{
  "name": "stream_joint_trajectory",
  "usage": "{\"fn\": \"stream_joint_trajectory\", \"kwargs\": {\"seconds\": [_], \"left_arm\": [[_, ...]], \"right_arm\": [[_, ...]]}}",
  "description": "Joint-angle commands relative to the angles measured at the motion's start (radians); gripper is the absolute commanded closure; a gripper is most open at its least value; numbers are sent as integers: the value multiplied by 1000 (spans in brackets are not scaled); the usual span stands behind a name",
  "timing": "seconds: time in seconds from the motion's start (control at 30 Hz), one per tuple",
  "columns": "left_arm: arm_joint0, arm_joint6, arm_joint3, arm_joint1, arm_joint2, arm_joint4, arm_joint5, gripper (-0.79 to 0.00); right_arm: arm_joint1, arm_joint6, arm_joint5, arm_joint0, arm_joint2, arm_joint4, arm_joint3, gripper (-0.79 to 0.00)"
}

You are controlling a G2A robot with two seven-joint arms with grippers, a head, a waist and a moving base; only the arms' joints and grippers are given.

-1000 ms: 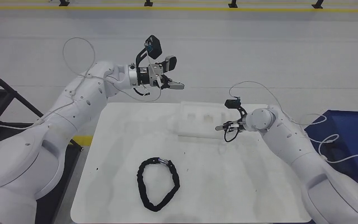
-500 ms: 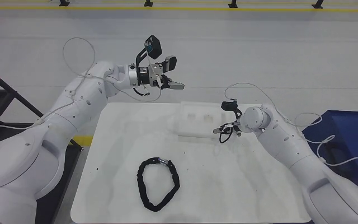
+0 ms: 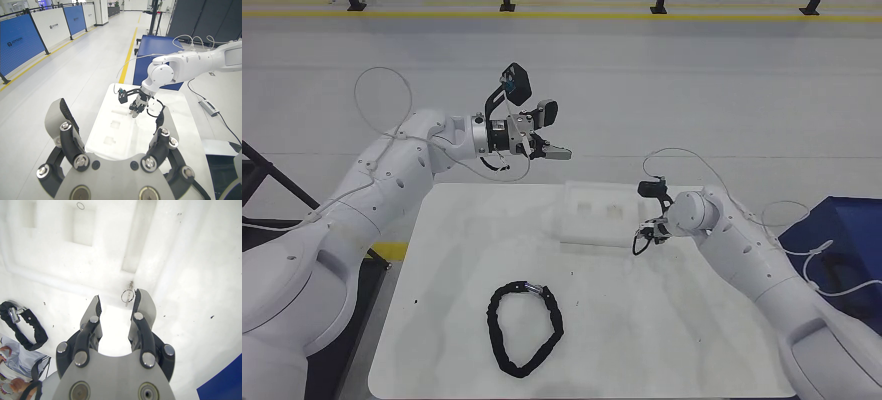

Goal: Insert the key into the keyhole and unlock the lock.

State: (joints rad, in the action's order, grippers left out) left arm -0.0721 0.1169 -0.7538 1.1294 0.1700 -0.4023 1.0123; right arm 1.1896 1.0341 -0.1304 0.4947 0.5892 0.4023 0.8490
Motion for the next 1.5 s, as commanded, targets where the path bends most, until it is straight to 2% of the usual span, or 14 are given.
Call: {"fn": "stream_joint_trajectory", "kwargs": {"seconds": [0.0,0.23,0.47,0.7,0.9,1.1,1.3,1.47], "left_arm": [[0,0,0,0,0,0,0,-785],[0,0,0,0,0,0,0,-785],[0,0,0,0,0,0,0,-785],[0,0,0,0,0,0,0,-785],[0,0,0,0,0,0,0,-785],[0,0,0,0,0,0,0,-785],[0,0,0,0,0,0,0,-785],[0,0,0,0,0,0,0,-785]], "right_arm": [[5,0,-9,-2,-2,4,-6,-292],[27,1,-28,-9,-7,9,-51,-179],[53,-5,-34,-22,-8,-2,-119,-114],[76,-28,-29,-33,-4,-12,-177,0],[88,-18,-21,-48,-1,-2,-198,0],[80,22,-21,-65,19,22,-176,0],[49,72,-27,-60,62,52,-93,0],[8,115,-29,-22,130,58,35,0]]}}
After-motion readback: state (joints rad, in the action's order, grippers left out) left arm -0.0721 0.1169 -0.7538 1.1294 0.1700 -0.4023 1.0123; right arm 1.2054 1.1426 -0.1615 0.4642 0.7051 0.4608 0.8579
